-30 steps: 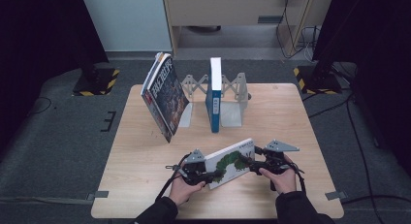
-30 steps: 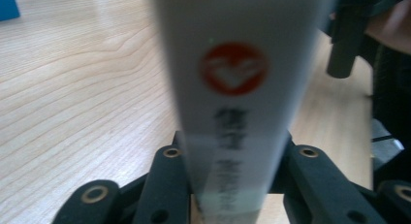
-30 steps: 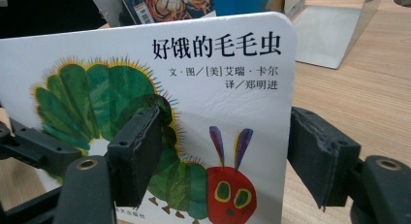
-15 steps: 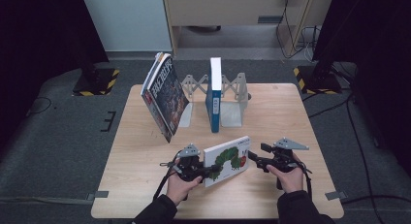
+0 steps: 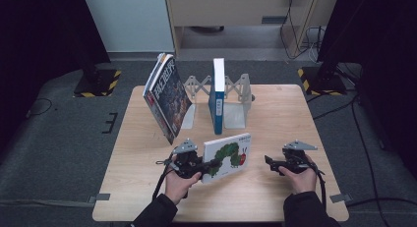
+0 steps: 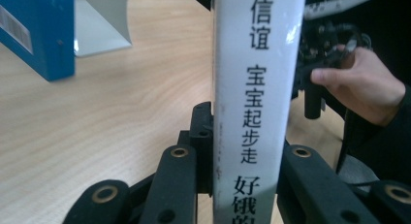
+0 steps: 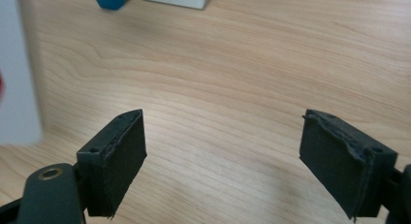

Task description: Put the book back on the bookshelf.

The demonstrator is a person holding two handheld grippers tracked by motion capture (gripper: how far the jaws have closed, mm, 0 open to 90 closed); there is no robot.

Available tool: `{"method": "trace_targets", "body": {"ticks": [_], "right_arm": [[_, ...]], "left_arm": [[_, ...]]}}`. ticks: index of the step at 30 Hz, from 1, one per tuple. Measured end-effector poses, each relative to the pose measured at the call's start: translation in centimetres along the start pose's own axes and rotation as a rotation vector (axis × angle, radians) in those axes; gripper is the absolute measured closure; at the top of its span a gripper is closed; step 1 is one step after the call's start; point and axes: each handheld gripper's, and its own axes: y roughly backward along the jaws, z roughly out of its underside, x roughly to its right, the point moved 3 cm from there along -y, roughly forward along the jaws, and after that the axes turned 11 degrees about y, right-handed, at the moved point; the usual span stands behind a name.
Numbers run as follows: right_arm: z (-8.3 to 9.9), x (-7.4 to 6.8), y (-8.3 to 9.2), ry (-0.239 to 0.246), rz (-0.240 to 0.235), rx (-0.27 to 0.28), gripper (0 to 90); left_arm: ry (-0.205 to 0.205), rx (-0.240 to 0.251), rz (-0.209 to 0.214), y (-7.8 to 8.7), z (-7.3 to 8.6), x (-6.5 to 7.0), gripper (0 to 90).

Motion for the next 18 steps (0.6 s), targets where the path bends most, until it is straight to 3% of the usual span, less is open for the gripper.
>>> {"method": "trace_targets", "body": {"ticks": [11, 18], "right_arm": [[1.3, 0.6, -0.8, 0.044, 0.017, -0.141, 12.3], [1.7, 0.6, -1.2, 0.07, 0.025, -0.164, 9.9]], "left_arm": [[-0.014, 0.092, -0.05, 1.0, -3.1, 0.3, 74.3], [-0.008, 0.144, -0.083, 0.3, -4.8, 0.4, 74.3]]}}
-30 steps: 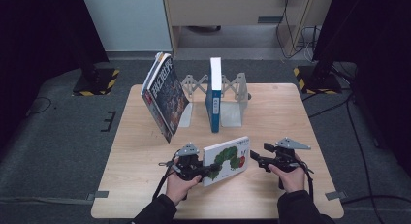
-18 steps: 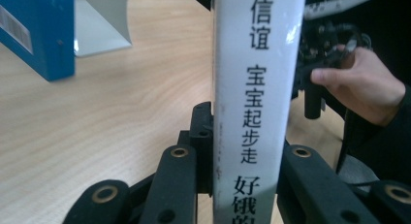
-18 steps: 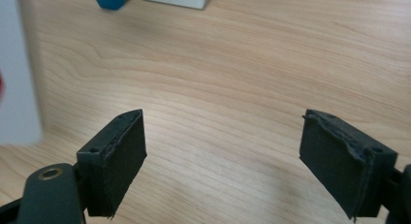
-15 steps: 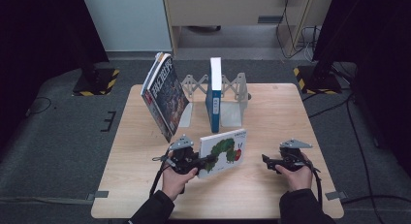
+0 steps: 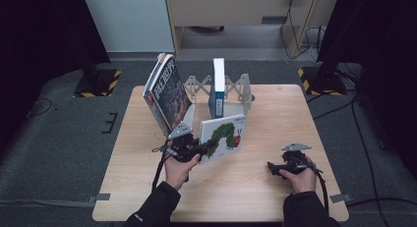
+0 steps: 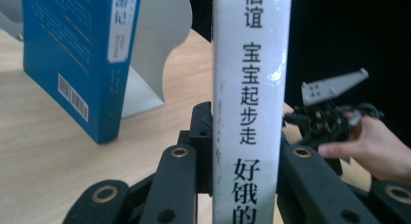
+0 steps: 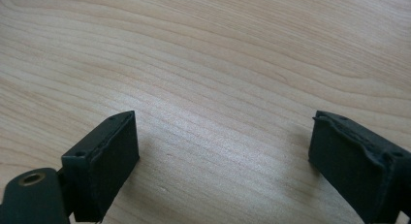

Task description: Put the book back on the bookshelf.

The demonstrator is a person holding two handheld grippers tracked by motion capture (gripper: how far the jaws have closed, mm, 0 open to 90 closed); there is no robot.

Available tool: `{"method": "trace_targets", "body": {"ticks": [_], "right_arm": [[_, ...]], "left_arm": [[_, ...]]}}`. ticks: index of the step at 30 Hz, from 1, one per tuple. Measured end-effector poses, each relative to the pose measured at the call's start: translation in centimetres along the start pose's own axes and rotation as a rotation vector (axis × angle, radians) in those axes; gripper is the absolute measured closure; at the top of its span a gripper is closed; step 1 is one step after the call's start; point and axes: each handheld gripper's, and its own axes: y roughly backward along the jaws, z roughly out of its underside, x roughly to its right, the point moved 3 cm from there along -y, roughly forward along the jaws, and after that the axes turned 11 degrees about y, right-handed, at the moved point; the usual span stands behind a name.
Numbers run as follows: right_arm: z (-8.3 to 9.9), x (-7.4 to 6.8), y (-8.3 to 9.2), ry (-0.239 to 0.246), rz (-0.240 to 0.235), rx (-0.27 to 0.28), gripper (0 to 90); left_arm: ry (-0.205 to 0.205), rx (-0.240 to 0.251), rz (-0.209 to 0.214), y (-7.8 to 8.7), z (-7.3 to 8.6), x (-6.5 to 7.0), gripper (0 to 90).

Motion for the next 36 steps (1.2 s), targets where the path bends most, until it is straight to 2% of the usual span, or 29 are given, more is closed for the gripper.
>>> {"method": "trace_targets", "body": {"ticks": [4, 8, 10, 12, 16, 21, 29, 36], "right_arm": [[0.1, -0.1, -0.2, 0.007, 0.012, 0.01, 6.7], [0.3, -0.1, -0.3, 0.008, 0.014, 0.036, 5.4], [0.3, -0.1, -0.4, 0.009, 0.02, 0.04, 4.4], [0.4, -0.1, -0.4, 0.004, 0.023, 0.052, 2.6], [0.4, -0.1, -0.5, 0.006, 0.024, 0.06, 2.4], [0.4, -0.1, -0.5, 0.006, 0.026, 0.063, 2.2], [0.4, -0.1, -0.5, 0.005, 0.021, 0.059, 2.1], [0.4, -0.1, -0.5, 0.006, 0.021, 0.059, 2.1]], "left_arm": [[0.008, 0.014, -0.011, -1.1, -0.4, 0.2, 74.3], [-0.001, 0.023, -0.039, -2.2, -0.8, 0.4, 74.4], [0.005, 0.041, -0.047, -2.6, -1.2, 0.5, 74.4], [0.005, 0.055, -0.058, -2.9, -1.5, 0.5, 74.4], [-0.02, 0.072, -0.086, -3.5, -2.0, 0.8, 74.4], [-0.007, 0.1, -0.103, -4.1, -2.5, 0.6, 74.4], [-0.048, 0.155, -0.169, -5.6, -2.7, 0.8, 74.4], [-0.064, 0.165, -0.211, -7.4, -2.5, 1.0, 74.4]]}}
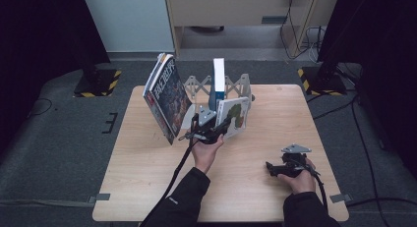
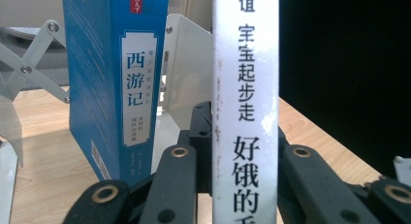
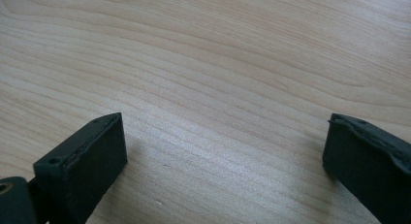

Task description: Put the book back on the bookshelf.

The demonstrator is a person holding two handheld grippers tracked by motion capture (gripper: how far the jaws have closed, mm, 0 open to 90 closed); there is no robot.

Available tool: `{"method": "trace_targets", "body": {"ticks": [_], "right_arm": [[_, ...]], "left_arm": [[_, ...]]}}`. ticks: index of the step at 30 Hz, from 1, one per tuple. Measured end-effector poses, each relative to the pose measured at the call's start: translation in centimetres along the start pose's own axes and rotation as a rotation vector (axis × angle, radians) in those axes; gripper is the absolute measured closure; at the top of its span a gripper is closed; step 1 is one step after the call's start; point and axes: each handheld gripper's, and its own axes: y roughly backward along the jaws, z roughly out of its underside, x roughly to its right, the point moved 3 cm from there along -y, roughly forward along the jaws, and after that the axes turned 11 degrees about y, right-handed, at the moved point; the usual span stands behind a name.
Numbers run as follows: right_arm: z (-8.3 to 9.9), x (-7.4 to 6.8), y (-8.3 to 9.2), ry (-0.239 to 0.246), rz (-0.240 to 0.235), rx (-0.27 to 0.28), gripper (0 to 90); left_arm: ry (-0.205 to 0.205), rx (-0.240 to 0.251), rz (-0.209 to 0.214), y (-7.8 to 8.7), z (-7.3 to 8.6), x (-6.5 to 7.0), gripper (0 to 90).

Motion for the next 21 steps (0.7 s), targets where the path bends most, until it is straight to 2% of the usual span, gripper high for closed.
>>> {"method": "trace_targets", "body": {"ticks": [3, 15, 21], "right_arm": [[0.0, 0.0, 0.0, 0.0, 0.0, 0.0, 2.0], [0.0, 0.0, 0.0, -0.001, 0.005, 0.002, 1.8], [0.0, 0.0, 0.0, -0.001, 0.005, 0.002, 1.8]], "left_arm": [[0.004, -0.001, -0.013, -0.6, 0.2, -0.2, 74.4], [-0.026, 0.007, -0.069, -2.6, 0.8, -0.5, 74.4], [-0.031, 0.008, -0.084, -3.6, 1.0, -0.4, 74.4]]}}
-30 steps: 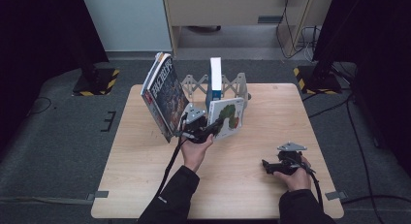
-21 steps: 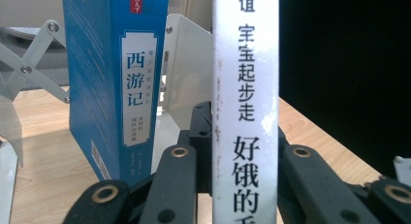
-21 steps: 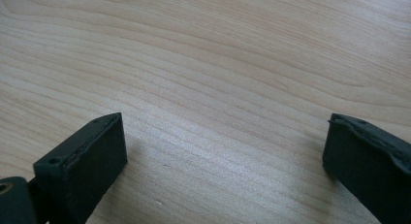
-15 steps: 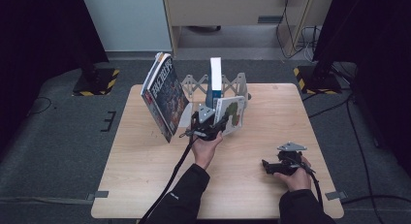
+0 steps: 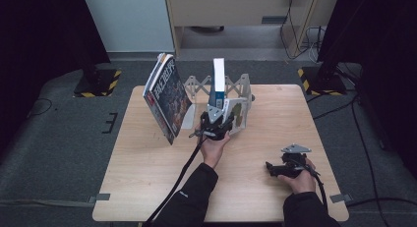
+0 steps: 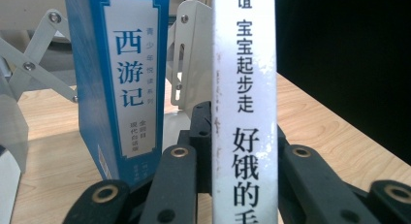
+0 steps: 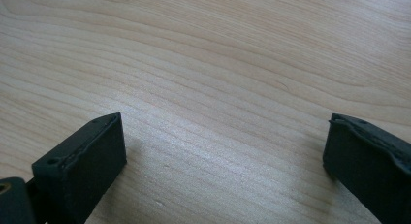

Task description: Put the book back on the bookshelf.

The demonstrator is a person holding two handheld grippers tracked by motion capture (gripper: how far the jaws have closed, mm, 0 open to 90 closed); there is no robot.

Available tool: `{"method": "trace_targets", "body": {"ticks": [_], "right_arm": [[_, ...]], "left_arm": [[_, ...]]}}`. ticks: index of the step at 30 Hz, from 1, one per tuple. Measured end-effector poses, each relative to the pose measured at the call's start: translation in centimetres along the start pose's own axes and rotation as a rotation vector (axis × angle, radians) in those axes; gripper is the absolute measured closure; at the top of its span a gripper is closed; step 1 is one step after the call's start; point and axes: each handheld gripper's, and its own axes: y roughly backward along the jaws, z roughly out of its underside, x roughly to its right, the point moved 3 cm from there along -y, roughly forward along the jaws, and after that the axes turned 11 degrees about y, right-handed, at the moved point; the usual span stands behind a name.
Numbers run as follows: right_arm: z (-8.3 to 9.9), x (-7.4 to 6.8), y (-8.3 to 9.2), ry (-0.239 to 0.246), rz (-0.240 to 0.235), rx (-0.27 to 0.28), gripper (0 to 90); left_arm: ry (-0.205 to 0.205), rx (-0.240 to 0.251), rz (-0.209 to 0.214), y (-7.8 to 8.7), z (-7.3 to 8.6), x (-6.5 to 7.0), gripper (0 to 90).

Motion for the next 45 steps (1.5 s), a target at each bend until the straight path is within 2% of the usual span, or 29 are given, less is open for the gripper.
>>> {"method": "trace_targets", "body": {"ticks": [15, 21, 27, 32, 38, 45], "right_arm": [[0.0, 0.0, 0.0, 0.0, 0.001, 0.0, 1.7], [0.0, 0.0, 0.0, -0.001, 0.002, 0.0, 1.7], [0.0, 0.0, 0.0, -0.002, 0.002, -0.001, 1.7], [0.0, 0.0, 0.0, -0.002, 0.003, -0.001, 1.7], [0.0, -0.1, 0.0, -0.008, 0.004, -0.001, 1.7], [0.0, -0.2, 0.0, -0.006, 0.005, 0.0, 1.7]], "left_arm": [[0.006, 0.025, -0.051, -2.2, 0.4, -0.6, 74.3], [0.001, 0.028, -0.05, -2.8, 0.8, -0.6, 74.3], [-0.02, 0.029, -0.045, -2.7, 1.0, -0.5, 74.1], [-0.031, 0.004, -0.039, -2.2, 1.6, -0.6, 73.8], [-0.04, -0.061, -0.041, -1.1, 2.9, -1.1, 73.2], [-0.059, -0.091, -0.047, -0.2, 4.7, -1.5, 73.1]]}}
